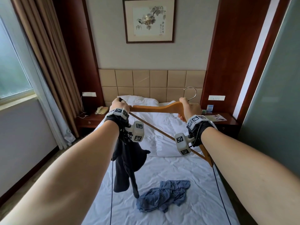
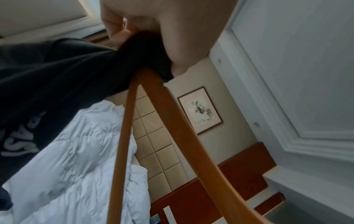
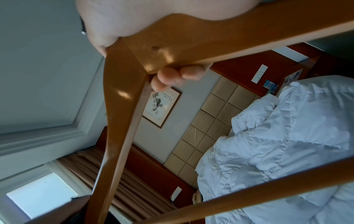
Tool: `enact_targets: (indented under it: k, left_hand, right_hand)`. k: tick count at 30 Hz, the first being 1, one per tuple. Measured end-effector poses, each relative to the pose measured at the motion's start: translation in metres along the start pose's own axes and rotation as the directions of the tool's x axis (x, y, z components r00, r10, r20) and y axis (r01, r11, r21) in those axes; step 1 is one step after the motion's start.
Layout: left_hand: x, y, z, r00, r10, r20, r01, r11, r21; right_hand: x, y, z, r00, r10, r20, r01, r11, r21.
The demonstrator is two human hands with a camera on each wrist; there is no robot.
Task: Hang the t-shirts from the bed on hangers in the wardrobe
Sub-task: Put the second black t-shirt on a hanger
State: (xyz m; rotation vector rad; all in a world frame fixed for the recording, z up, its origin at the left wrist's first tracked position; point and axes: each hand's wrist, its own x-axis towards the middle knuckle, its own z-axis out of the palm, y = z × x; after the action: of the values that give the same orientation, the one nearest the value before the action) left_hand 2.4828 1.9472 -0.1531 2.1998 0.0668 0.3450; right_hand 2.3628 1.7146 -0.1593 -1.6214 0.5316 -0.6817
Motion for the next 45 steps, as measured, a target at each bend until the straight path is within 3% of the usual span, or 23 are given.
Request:
enact_targets:
  k: [6,13,17,22,25,31,33,35,39,45]
  left_hand:
    - [-0.01,0.009,-0.007,0.977,0.127,0.173,-0.158,0.971,0.177]
    - [-0.039,0.033,-0.004,0.85,0.39,0.353,-0.46,0.877,0.14]
    - [-0.045,0.038,0.001,0.795,0.506,0.333,-0.546,0.838,0.03]
    - [-0.052,0.049,-0.004,0.772,0.56,0.301,-0.594,0.804,0.028]
    - [-0.057,0.062,0.0,0.741,0.607,0.286,-0.618,0.784,-0.064]
    - [-0.064,0.068,-0.001,0.666,0.695,0.27,-0.666,0.717,-0.204]
    - [-0.063,0.067,0.002,0.67,0.7,0.249,-0.656,0.715,-0.243]
    - [-0.061,0.066,0.005,0.702,0.668,0.247,-0.622,0.744,-0.243]
    - [-0.057,0.067,0.009,0.714,0.556,0.425,-0.597,0.801,-0.045]
    - [-0.053,0.071,0.008,0.741,0.466,0.484,-0.571,0.816,0.089]
  right_hand:
    - [-0.011,-0.008,0.017,0.996,-0.056,0.073,0.06,0.997,-0.049]
    - [-0.022,-0.018,0.038,0.98,-0.081,0.179,0.098,0.991,-0.086]
    - [-0.027,-0.026,0.044,0.951,-0.049,0.306,0.08,0.993,-0.089]
    - [-0.037,-0.031,0.045,0.884,-0.062,0.463,0.108,0.991,-0.073]
    - [-0.042,-0.035,0.045,0.851,-0.058,0.521,0.222,0.94,-0.258]
    - [-0.042,-0.039,0.036,0.892,-0.085,0.444,0.268,0.891,-0.367]
    - [-0.041,-0.042,0.036,0.892,-0.092,0.443,0.289,0.869,-0.402]
    - [-0.04,-0.047,0.036,0.888,-0.096,0.45,0.317,0.836,-0.447]
    - [-0.045,-0.051,0.036,0.862,-0.118,0.493,0.331,0.868,-0.37]
    - [-0.046,-0.053,0.036,0.826,-0.097,0.555,0.35,0.861,-0.369]
